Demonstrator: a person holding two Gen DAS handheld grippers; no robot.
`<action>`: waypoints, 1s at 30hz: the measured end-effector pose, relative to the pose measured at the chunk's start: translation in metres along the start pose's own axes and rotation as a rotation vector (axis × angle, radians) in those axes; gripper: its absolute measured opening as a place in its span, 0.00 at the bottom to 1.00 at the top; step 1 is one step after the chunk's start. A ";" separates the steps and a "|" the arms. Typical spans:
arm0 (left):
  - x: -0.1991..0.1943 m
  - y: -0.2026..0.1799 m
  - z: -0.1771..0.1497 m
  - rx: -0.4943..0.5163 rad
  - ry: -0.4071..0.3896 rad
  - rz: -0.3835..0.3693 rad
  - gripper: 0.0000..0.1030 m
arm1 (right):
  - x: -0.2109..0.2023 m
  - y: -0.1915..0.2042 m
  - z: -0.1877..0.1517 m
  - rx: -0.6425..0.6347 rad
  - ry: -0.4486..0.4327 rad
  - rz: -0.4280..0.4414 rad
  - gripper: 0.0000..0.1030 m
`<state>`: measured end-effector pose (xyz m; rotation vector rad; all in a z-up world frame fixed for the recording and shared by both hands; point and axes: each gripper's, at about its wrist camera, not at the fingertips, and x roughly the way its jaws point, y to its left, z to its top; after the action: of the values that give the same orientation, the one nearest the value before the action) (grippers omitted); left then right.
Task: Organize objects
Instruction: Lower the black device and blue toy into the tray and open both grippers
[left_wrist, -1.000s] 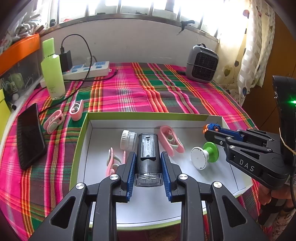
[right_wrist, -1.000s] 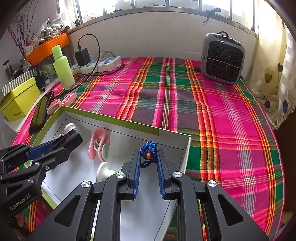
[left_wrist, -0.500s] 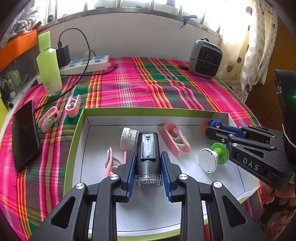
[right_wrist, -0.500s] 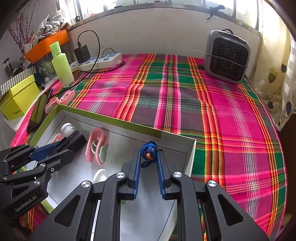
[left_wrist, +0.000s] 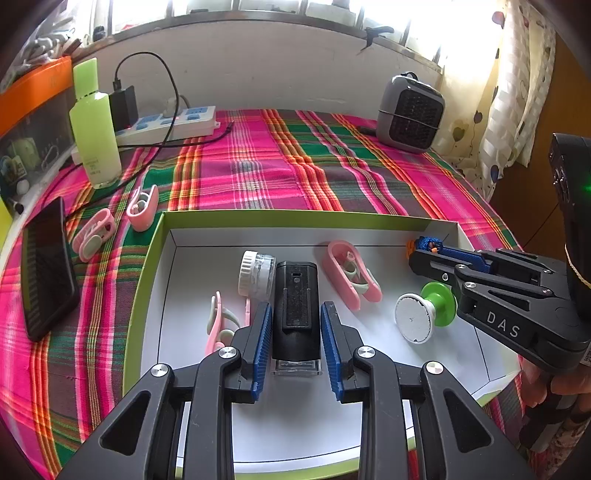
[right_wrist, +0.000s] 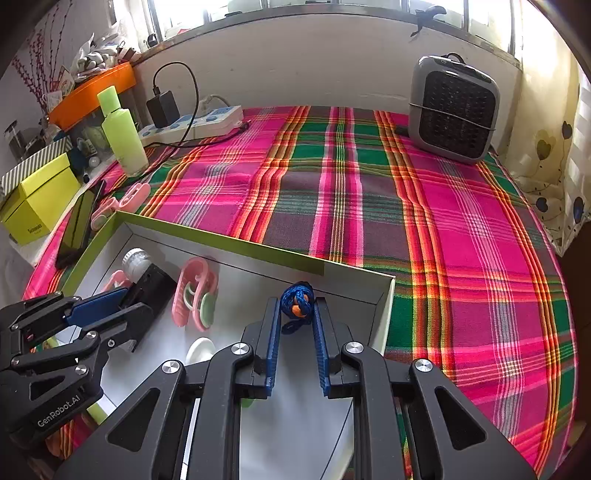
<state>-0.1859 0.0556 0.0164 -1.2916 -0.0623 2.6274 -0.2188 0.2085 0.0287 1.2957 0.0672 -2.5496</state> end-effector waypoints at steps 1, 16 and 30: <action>0.000 0.000 0.000 -0.001 0.000 0.001 0.24 | 0.000 0.000 0.000 0.003 0.000 0.002 0.18; -0.004 -0.003 -0.004 0.013 -0.001 0.029 0.28 | -0.007 0.000 -0.002 0.024 -0.024 0.018 0.36; -0.019 -0.006 -0.006 0.017 -0.033 0.034 0.34 | -0.024 0.005 -0.006 0.023 -0.067 0.006 0.37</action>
<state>-0.1688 0.0569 0.0284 -1.2548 -0.0235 2.6721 -0.1989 0.2099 0.0449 1.2153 0.0207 -2.5934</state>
